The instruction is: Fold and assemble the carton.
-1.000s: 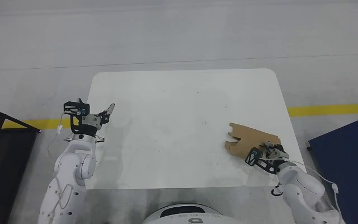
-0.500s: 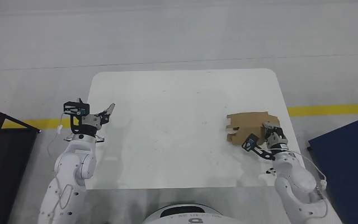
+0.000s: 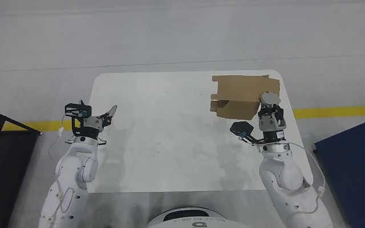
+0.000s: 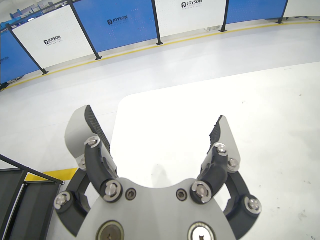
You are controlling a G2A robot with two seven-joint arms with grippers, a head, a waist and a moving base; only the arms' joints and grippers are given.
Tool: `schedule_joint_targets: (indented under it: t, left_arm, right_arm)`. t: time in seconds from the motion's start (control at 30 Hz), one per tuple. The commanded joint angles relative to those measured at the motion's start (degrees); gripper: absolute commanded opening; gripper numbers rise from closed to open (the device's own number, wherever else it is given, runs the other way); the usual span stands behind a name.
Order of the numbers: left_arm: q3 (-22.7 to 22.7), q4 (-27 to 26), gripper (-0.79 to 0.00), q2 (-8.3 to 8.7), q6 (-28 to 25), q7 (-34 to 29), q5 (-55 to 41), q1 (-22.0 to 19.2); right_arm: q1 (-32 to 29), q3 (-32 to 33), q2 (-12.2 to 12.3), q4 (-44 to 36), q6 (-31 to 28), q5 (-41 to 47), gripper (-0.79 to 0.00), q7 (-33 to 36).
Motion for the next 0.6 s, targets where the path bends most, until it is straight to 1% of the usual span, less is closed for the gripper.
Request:
schedule_joint_targets:
  t: [0.0,0.33,0.43,0.5,0.57]
  left_arm:
    - [0.0,0.0,0.0,0.0,0.0,0.0,0.0,0.0]
    - [0.0,0.0,0.0,0.0,0.0,0.0,0.0,0.0]
    - [0.0,0.0,0.0,0.0,0.0,0.0,0.0,0.0]
    - [0.0,0.0,0.0,0.0,0.0,0.0,0.0,0.0]
    - [0.0,0.0,0.0,0.0,0.0,0.0,0.0,0.0]
  right_arm:
    - [0.0,0.0,0.0,0.0,0.0,0.0,-0.785,0.0]
    - [0.2,0.0,0.0,0.0,-0.1,-0.2,-0.785,-0.1]
    - [2.0,-0.2,-0.2,-0.5,2.7,-6.7,-0.785,-0.4]
    - [3.6,-1.8,-0.5,-0.8,6.6,-13.9,-0.785,-0.7]
    - [4.8,-3.8,-0.9,-0.6,8.9,-20.3,-0.785,-0.8]
